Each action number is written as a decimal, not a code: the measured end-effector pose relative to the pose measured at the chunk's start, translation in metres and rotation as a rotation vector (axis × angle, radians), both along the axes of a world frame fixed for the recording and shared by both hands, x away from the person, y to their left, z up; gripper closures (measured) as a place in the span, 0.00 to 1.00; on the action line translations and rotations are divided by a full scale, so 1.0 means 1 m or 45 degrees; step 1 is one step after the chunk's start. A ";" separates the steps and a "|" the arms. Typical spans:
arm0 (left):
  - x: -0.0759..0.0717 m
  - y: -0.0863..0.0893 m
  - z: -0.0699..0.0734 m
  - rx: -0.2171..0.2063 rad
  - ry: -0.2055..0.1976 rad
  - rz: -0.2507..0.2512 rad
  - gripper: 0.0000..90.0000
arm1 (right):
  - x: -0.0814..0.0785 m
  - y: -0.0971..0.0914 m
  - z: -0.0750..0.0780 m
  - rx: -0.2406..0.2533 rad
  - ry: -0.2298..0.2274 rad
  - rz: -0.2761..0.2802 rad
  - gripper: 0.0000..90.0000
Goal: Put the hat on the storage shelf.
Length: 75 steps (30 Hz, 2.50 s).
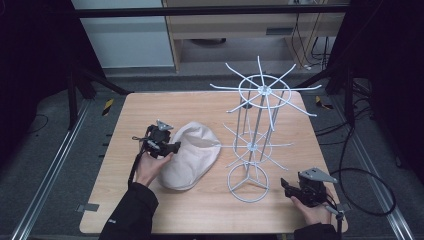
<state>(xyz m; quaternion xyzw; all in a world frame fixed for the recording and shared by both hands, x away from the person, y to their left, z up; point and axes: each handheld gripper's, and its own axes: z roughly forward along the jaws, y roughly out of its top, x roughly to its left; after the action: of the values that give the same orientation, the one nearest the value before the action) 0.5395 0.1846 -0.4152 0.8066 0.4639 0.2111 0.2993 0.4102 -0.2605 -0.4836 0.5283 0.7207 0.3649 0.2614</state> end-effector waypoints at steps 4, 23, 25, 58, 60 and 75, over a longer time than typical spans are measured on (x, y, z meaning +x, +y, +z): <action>0.005 -0.001 -0.006 0.011 0.029 0.005 0.63 | 0.000 -0.001 0.000 -0.001 -0.003 0.000 0.36; 0.009 -0.004 -0.011 -0.043 0.090 -0.010 0.96 | 0.000 0.000 -0.001 -0.005 0.009 0.001 0.37; 0.008 -0.003 -0.009 -0.050 0.080 -0.017 0.96 | 0.000 0.000 -0.001 -0.006 0.009 0.001 0.37; -0.070 0.054 0.052 -0.473 -0.292 -0.038 0.97 | 0.000 -0.002 -0.001 -0.004 0.014 -0.007 0.35; -0.074 0.054 0.054 -0.487 -0.314 -0.035 0.97 | 0.000 -0.001 0.000 0.000 0.011 -0.008 0.35; -0.097 0.059 0.077 -0.592 -0.519 -0.016 0.97 | 0.001 -0.001 0.001 -0.006 0.003 -0.003 0.35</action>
<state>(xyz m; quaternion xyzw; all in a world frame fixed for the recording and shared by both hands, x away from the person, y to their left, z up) 0.4423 0.2437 -0.3385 0.6604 0.4251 0.2550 0.5641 0.4111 -0.2615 -0.4830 0.5290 0.7212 0.3623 0.2622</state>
